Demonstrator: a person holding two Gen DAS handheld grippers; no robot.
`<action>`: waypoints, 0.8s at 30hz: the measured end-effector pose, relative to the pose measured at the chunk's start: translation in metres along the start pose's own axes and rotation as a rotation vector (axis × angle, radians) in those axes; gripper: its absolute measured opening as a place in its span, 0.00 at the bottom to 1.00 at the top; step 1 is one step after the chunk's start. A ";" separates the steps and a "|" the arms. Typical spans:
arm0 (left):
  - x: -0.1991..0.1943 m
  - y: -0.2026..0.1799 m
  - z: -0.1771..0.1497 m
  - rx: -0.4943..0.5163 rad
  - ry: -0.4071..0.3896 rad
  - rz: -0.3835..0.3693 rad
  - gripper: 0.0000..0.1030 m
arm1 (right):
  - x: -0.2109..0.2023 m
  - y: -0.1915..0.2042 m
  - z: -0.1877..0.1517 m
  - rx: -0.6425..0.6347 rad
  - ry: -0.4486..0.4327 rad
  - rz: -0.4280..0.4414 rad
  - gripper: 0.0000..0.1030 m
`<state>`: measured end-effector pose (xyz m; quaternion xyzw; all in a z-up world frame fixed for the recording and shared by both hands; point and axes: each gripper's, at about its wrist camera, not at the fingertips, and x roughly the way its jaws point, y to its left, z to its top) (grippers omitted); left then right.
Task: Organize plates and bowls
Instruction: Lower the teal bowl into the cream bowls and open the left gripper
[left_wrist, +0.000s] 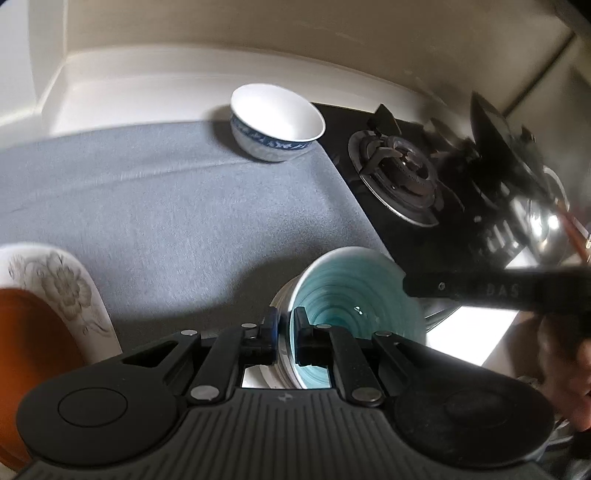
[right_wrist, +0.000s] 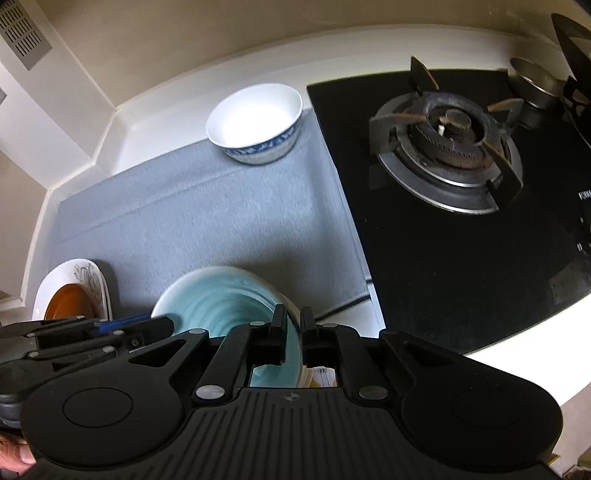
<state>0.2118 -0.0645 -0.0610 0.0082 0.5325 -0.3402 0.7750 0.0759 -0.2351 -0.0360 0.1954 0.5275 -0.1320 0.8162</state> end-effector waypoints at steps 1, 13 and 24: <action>0.000 0.004 0.002 -0.026 0.013 -0.013 0.07 | 0.001 0.000 0.001 0.006 0.006 -0.005 0.07; 0.007 0.000 0.010 -0.040 0.059 0.007 0.08 | 0.011 0.001 0.016 0.020 0.081 -0.027 0.07; -0.008 -0.007 -0.006 0.031 -0.072 0.032 0.10 | -0.007 0.007 0.007 -0.043 -0.022 0.003 0.10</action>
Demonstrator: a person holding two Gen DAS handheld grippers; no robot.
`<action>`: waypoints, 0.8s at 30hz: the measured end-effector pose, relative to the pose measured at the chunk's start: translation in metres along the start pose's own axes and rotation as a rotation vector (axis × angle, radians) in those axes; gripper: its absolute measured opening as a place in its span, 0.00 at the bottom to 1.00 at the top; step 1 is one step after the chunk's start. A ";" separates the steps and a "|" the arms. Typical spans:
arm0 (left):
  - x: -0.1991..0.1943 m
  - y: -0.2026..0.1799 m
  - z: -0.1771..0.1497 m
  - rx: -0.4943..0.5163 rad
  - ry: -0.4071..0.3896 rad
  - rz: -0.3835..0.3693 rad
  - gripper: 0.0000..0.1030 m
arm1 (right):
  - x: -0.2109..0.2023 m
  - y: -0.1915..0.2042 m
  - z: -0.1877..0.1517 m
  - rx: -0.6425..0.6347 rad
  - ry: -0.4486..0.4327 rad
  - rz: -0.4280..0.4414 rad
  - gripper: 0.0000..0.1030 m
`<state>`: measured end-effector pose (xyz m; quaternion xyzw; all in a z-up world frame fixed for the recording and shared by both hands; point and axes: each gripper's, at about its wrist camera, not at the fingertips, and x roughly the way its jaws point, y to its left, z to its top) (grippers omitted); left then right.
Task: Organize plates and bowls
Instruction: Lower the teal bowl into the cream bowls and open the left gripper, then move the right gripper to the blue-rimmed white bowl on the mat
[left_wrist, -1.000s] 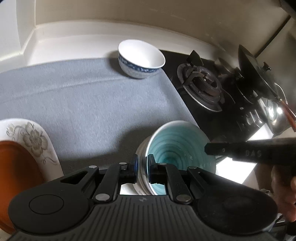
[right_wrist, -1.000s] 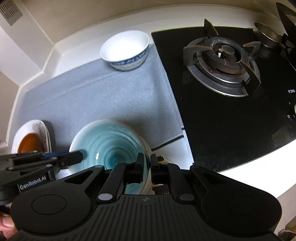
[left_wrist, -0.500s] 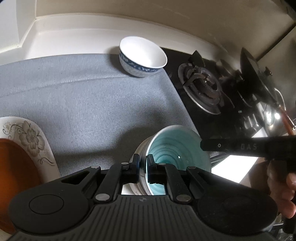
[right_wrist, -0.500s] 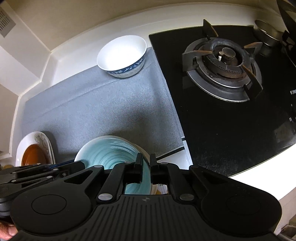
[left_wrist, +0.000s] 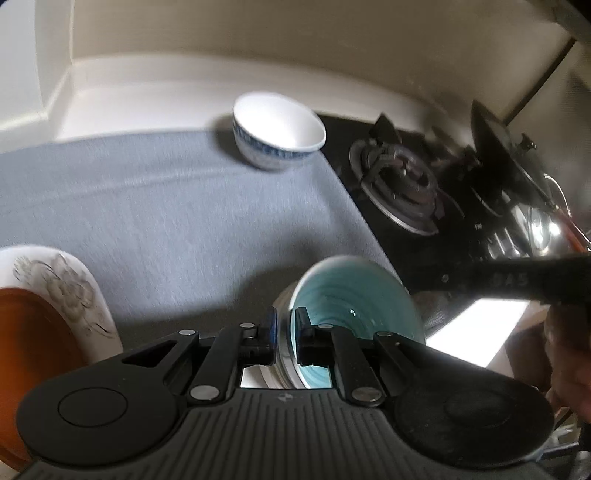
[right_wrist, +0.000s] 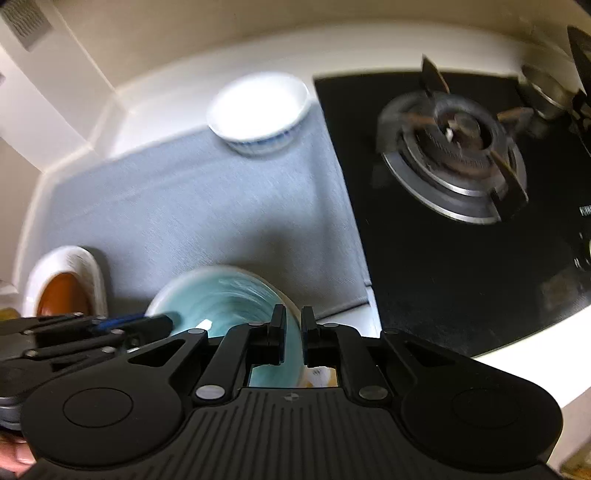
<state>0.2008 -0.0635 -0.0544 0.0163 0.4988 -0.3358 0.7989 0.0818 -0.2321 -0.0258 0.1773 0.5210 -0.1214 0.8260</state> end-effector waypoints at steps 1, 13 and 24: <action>-0.005 -0.001 -0.002 0.001 -0.024 -0.001 0.10 | -0.005 -0.001 0.000 -0.002 -0.031 0.009 0.10; -0.047 -0.027 -0.026 -0.019 -0.202 0.129 0.11 | 0.007 -0.034 0.053 0.173 -0.234 0.225 0.25; -0.078 -0.065 -0.047 -0.077 -0.291 0.333 0.11 | 0.103 -0.061 0.122 0.288 -0.104 0.281 0.33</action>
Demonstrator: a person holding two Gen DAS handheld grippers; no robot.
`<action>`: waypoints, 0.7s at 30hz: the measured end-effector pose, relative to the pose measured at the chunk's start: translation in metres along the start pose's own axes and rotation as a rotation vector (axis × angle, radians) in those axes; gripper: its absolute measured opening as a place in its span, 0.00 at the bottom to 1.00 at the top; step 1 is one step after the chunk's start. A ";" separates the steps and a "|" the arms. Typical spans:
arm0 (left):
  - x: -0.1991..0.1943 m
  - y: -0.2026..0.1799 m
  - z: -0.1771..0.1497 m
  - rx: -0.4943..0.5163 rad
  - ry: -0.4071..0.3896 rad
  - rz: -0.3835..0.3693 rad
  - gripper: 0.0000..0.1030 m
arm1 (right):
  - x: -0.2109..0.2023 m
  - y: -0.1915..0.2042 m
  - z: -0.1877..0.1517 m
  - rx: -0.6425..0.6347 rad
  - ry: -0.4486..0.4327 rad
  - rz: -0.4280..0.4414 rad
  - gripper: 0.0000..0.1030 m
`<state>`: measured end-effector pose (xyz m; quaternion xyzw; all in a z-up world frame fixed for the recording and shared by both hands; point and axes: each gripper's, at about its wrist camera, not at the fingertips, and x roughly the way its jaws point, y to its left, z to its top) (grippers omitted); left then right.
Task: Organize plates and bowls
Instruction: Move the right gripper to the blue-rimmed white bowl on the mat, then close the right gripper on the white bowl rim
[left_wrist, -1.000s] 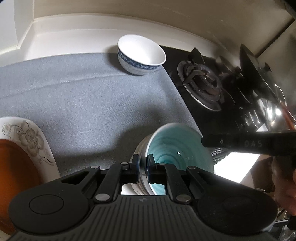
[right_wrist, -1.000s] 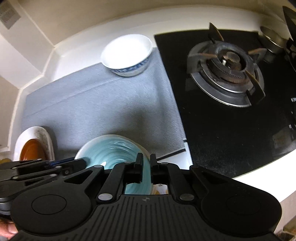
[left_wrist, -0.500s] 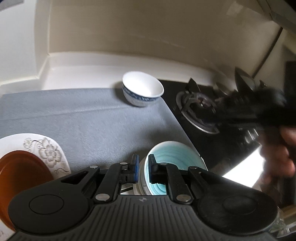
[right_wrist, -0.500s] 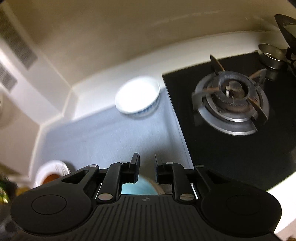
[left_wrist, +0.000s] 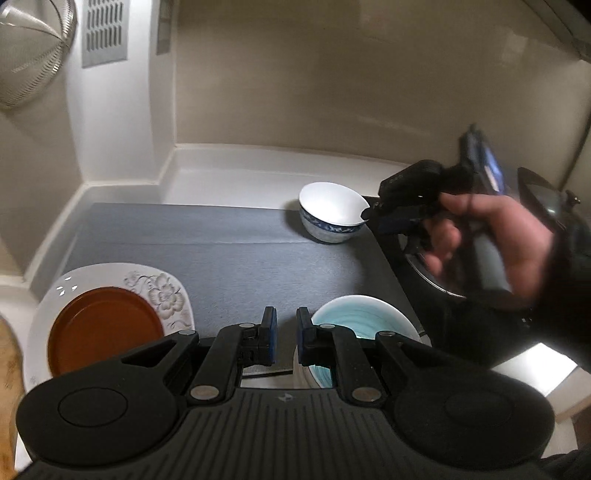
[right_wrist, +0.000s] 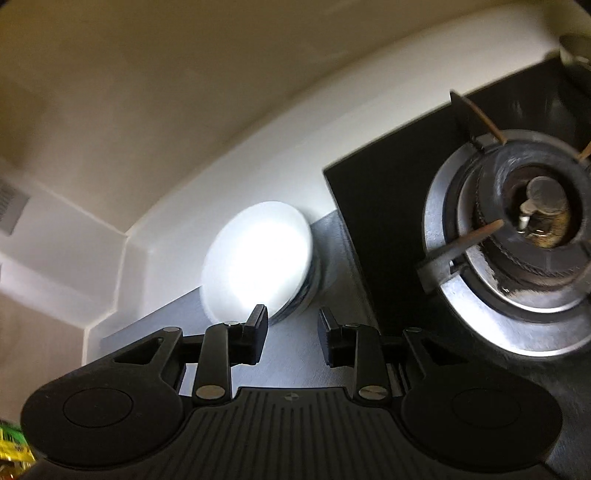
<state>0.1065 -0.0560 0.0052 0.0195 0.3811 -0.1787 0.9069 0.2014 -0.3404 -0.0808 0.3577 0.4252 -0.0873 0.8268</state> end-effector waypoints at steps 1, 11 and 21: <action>-0.004 -0.003 -0.003 -0.001 -0.002 0.014 0.11 | 0.005 0.000 0.003 -0.004 0.004 0.002 0.33; -0.030 -0.021 -0.030 -0.047 0.002 0.130 0.11 | 0.047 0.001 0.017 -0.020 0.104 -0.008 0.33; -0.046 -0.018 -0.034 -0.065 -0.014 0.195 0.11 | 0.049 0.009 0.016 -0.068 0.118 -0.029 0.25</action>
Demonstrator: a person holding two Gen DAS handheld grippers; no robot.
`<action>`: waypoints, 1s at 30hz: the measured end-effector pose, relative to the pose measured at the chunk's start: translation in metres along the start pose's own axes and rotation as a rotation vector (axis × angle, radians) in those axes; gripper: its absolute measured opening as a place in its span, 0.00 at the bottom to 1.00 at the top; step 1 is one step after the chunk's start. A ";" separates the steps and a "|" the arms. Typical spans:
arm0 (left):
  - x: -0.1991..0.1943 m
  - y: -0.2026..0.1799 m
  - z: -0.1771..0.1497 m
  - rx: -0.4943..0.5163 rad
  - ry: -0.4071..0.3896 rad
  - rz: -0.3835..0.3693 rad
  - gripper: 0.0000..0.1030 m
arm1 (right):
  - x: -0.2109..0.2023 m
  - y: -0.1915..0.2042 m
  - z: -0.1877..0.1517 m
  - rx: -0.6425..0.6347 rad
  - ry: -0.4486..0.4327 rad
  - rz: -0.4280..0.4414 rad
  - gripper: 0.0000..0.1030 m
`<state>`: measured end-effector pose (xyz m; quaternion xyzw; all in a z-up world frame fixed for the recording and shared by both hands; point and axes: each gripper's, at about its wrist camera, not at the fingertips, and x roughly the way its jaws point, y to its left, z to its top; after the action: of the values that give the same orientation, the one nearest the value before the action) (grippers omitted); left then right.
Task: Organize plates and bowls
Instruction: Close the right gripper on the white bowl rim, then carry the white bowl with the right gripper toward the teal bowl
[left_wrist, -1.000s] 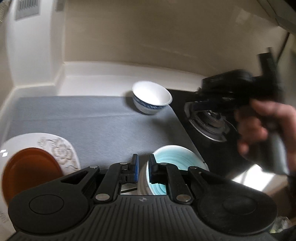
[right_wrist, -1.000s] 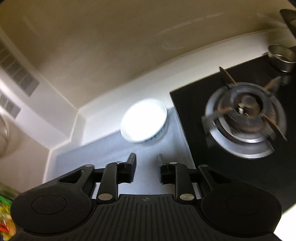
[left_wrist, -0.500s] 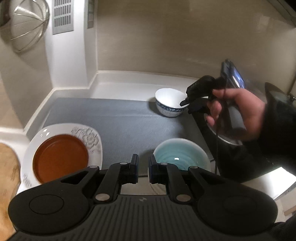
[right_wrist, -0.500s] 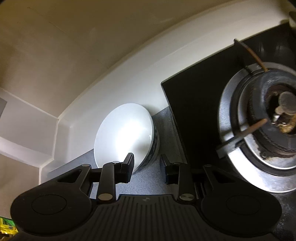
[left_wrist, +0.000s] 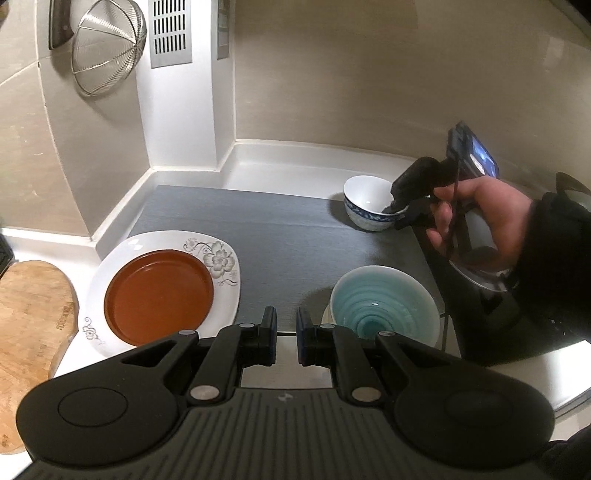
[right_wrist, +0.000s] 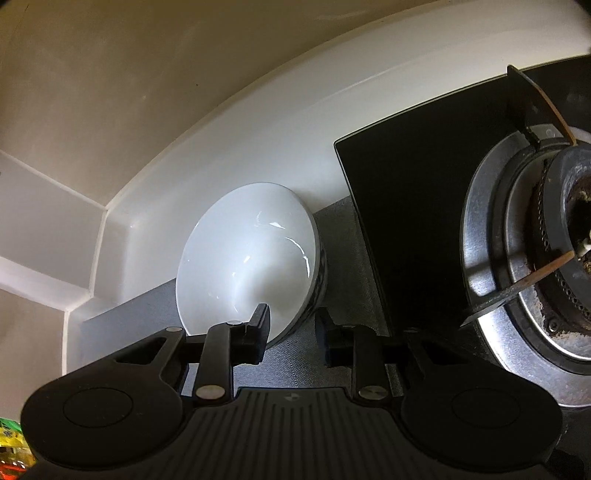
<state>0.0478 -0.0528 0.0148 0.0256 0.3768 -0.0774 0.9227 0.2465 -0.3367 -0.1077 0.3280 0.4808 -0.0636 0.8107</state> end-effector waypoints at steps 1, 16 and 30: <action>-0.001 0.000 0.000 -0.001 -0.002 0.002 0.11 | 0.000 0.001 0.000 -0.006 0.000 -0.006 0.23; 0.005 0.000 -0.002 -0.003 0.003 -0.011 0.21 | -0.007 0.008 -0.013 -0.061 0.122 0.052 0.16; 0.017 -0.005 -0.004 -0.041 0.015 -0.018 0.21 | -0.007 0.035 -0.046 -0.283 0.295 0.120 0.16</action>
<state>0.0562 -0.0591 0.0002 0.0037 0.3853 -0.0775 0.9195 0.2240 -0.2838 -0.1002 0.2448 0.5781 0.1017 0.7717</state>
